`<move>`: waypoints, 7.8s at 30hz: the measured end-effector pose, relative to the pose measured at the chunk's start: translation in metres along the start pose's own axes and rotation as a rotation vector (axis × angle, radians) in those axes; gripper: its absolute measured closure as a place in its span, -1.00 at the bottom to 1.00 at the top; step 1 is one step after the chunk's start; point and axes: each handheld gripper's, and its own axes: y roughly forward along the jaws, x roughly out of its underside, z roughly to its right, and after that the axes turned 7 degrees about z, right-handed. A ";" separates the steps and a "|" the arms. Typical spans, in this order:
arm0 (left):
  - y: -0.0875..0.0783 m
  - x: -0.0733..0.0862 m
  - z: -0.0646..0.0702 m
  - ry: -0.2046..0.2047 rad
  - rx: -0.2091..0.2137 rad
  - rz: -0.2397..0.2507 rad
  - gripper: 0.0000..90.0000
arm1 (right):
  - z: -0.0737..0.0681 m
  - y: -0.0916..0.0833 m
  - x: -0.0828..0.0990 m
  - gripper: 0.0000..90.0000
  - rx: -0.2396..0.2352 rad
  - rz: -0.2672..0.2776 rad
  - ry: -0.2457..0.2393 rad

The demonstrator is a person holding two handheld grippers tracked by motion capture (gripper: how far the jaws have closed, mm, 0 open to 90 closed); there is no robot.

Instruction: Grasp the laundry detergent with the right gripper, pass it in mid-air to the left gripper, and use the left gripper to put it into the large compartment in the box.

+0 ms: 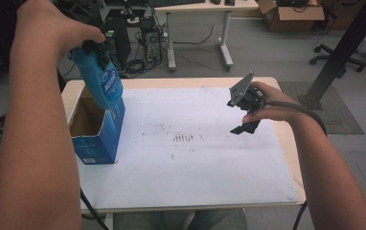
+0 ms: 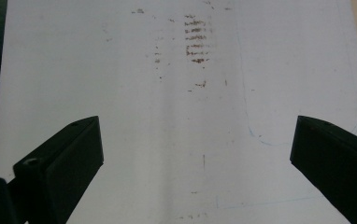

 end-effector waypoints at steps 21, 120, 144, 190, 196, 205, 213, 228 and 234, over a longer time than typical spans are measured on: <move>0.014 0.001 -0.041 -0.200 -0.099 -0.074 -0.14 | 0.000 0.006 -0.002 -0.94 -0.022 0.000 0.003; 0.231 0.066 -0.068 -0.201 -0.012 -0.172 -0.15 | 0.000 0.013 -0.006 -0.94 -0.048 -0.011 0.008; 0.234 0.066 -0.065 -0.192 -0.022 -0.166 -0.15 | -0.002 0.013 -0.005 -0.94 -0.043 -0.002 0.013; 0.188 0.059 -0.058 -0.194 -0.118 -0.113 -0.46 | -0.005 0.010 -0.003 -0.94 -0.038 0.011 0.007; 0.177 0.059 -0.057 -0.191 -0.127 -0.104 -0.52 | -0.006 0.007 -0.003 -0.94 -0.035 0.010 0.007; 0.158 0.053 -0.049 -0.153 -0.112 -0.069 -0.76 | -0.006 0.003 -0.005 -0.94 -0.031 0.007 0.002; 0.138 0.045 -0.042 -0.088 -0.055 -0.042 -0.89 | -0.007 0.001 -0.005 -0.94 -0.030 0.003 0.007; 0.090 0.024 -0.018 0.114 0.054 0.019 -0.89 | -0.005 -0.007 -0.005 -0.94 -0.021 -0.015 0.014; 0.069 0.012 0.002 0.240 0.079 0.056 -0.90 | -0.005 -0.009 -0.004 -0.94 -0.018 -0.020 0.018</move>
